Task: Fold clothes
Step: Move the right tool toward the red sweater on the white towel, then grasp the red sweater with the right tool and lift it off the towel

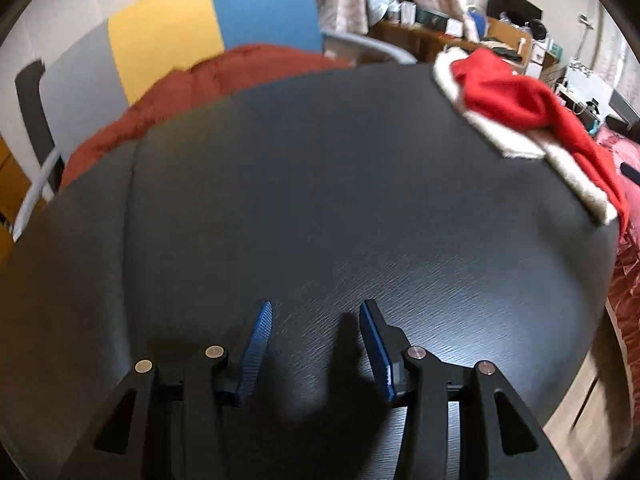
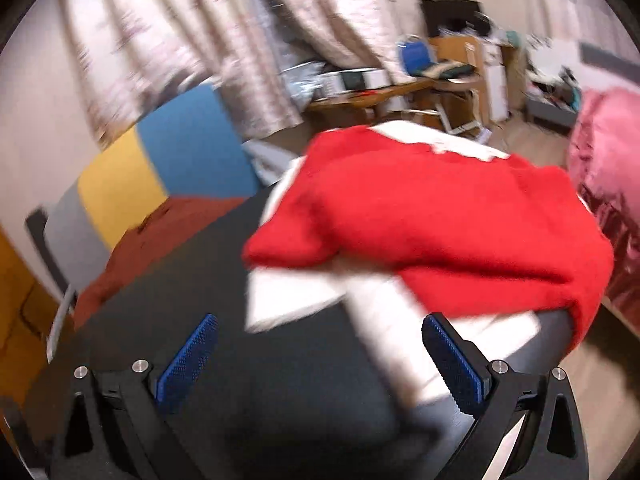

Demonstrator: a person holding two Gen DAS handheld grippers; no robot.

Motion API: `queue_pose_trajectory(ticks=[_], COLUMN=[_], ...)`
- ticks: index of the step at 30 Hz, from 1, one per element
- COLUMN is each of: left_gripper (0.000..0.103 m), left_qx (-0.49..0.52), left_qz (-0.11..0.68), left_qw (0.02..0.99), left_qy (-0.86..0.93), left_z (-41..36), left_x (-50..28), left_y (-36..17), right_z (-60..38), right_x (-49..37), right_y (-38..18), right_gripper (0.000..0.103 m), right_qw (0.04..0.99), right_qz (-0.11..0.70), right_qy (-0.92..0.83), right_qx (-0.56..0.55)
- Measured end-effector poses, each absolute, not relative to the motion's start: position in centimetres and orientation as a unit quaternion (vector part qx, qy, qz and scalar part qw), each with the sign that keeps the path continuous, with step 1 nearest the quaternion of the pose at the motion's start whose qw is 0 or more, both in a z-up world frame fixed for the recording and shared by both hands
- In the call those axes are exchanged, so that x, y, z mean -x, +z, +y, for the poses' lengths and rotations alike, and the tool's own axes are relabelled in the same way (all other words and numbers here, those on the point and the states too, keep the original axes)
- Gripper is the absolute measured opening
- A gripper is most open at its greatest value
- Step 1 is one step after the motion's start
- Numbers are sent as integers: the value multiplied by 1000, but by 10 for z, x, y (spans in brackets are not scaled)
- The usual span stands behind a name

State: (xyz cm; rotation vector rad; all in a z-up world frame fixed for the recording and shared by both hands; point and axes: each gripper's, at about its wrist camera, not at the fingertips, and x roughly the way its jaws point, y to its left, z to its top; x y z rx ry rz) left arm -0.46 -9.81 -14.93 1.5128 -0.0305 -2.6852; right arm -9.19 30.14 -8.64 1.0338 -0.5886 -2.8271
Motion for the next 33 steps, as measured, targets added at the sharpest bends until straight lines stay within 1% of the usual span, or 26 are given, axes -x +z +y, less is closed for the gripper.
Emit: queue_pose_trajectory(ticks=[2,3,4,8,10,15,18,19,22,23,24,27,30,31,33], left_gripper=[53,61,65,75,82,91,97,98,101,102,103,103,103,103,103], left_qx=[-484,-481,-478,-466,-465,-462,-464,-465,-460,-456,-453,-449,-445,-443,-443], left_qz=[1,4,5,12,16,14,16,13,10,7,5,5,4,4,3], left_qw=[28,29,29,26,23,19,10,8,7,7,7,7,7,7,7], left_qy=[-875,-876,-878,-885,-885,-887,-885,-885,-888,-890,-891,-893,-896,-896,-896], left_z=[-104,-105,-107,-111,-113,-116,-116,-115,-114,-114,-114,-113,-113,-113,-113], left_x=[1,-1,-1,-1,1,-1,2,3,3,3,3,3,2,2,2], left_y=[-155,-157,-159,-164,-163,-162,-164,-164,-165,-165,-165,-166,-166,-167,-167], right_z=[311,314,317,329,336,351,330,322,282,266,252,231,240,244,270], right_x=[114,125,136,180,202,258,266,268,249,244,238,213,179,173,154], right_y=[-89,-90,-91,-96,-99,-106,-110,-111,-103,-104,-108,-118,-108,-104,-96], right_gripper=[103,103,103,103,103,103,103,103,103,103,103,103,103,103,103], right_qw=[25,18,11,-16,-29,-63,-45,-38,75,101,113,149,176,178,147], right_qz=[-207,-213,-219,-242,-254,-282,-303,-310,-317,-295,-271,-235,-209,-207,-202], right_qy=[-916,-914,-911,-901,-896,-880,-878,-877,-888,-892,-895,-893,-895,-895,-908], right_qx=[-343,-345,-348,-359,-364,-377,-368,-365,-326,-328,-337,-354,-353,-352,-336])
